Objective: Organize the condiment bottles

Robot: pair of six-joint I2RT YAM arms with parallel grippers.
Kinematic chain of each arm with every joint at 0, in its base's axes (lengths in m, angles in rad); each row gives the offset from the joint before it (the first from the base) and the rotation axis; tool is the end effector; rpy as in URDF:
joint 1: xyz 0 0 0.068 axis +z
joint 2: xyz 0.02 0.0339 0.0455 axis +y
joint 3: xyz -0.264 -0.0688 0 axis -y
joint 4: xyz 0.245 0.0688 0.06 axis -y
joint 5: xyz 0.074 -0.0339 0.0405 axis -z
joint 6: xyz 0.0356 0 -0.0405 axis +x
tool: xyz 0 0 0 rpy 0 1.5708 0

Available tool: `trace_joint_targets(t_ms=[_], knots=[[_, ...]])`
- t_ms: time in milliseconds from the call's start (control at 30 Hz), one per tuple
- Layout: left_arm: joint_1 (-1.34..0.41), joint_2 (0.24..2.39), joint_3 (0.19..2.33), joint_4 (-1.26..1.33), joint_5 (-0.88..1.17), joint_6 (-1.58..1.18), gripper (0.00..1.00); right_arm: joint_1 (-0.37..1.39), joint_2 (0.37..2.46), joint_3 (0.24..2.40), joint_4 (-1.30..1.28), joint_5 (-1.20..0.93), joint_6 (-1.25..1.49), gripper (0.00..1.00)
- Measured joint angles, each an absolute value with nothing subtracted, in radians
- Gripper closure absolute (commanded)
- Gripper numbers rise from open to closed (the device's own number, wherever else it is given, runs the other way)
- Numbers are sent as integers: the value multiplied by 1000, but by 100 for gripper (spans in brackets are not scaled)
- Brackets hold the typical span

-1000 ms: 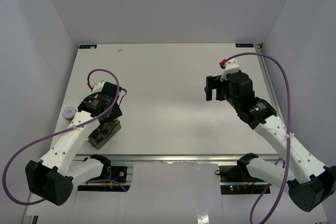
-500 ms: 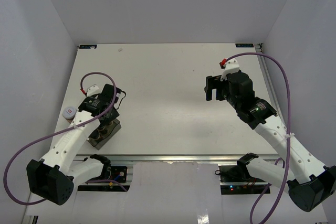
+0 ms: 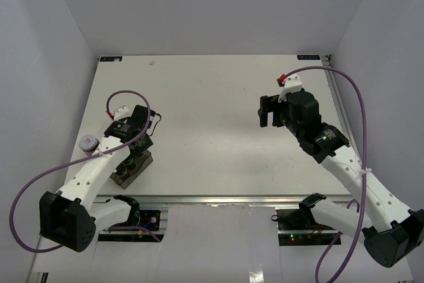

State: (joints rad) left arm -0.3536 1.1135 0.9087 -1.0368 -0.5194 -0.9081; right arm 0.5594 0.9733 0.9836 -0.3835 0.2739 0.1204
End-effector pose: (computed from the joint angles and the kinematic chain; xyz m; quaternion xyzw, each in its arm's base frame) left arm 0.1838 -0.0490 0.2600 -0.3014 0.9055 0.1112 0.2773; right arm 0.1888 0.1068 0.3548 -0.1031 0.8154 0.0798 0.5640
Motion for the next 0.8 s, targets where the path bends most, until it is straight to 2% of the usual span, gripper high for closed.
trace_joint_targets(t_ms=[267, 333, 600, 733, 800], knots=[[-331, 1133, 876, -994, -504, -898, 66, 559, 973, 983, -369, 274, 120, 7], [-326, 1133, 869, -986, -498, -898, 58, 559, 973, 983, -367, 274, 120, 7], [-295, 1136, 840, -955, -479, -888, 43, 559, 973, 958, -356, 274, 120, 7], [-284, 1137, 830, -938, -472, -878, 20, 559, 973, 957, -355, 274, 120, 7], [-281, 1137, 829, -933, -467, -875, 16, 559, 973, 957, -355, 274, 120, 7]])
